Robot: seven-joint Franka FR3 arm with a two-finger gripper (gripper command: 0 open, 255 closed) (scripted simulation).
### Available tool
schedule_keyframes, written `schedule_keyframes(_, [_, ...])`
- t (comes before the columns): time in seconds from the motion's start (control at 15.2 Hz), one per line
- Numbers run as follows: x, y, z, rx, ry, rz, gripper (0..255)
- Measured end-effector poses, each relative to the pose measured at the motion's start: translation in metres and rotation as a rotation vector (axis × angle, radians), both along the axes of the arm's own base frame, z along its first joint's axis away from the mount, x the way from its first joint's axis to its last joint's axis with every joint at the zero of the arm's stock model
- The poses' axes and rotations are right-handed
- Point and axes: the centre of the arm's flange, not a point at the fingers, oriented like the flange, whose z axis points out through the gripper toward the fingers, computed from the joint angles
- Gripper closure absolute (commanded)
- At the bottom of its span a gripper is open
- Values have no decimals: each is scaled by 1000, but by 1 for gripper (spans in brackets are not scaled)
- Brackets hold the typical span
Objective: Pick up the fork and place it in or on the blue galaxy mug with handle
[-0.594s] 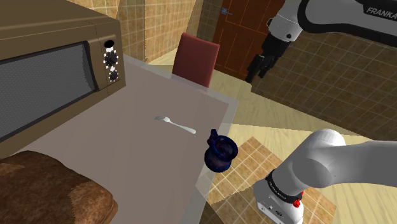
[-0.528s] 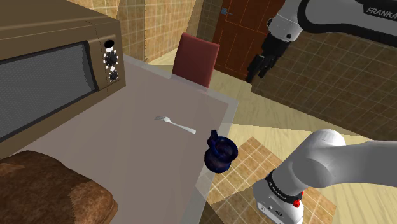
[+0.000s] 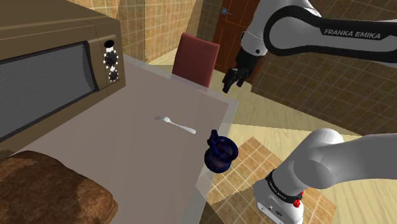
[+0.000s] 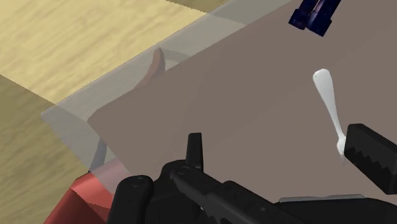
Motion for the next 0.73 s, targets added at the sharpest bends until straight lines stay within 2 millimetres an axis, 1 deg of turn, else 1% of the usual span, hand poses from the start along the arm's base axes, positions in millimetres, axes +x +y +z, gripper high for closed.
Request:
schedule_keyframes(0.13, [10, 21, -13, -7, -3, 7, 0])
schedule_keyframes(0.26, [25, 36, -32, -14, -6, 13, 0])
schedule_keyframes(0.46, [43, 63, -56, -24, -10, 23, 0])
schedule_keyframes(0.53, [47, 68, -66, -28, -11, 26, 0])
schedule_keyframes(0.73, [64, 98, -87, -38, -16, 36, 0])
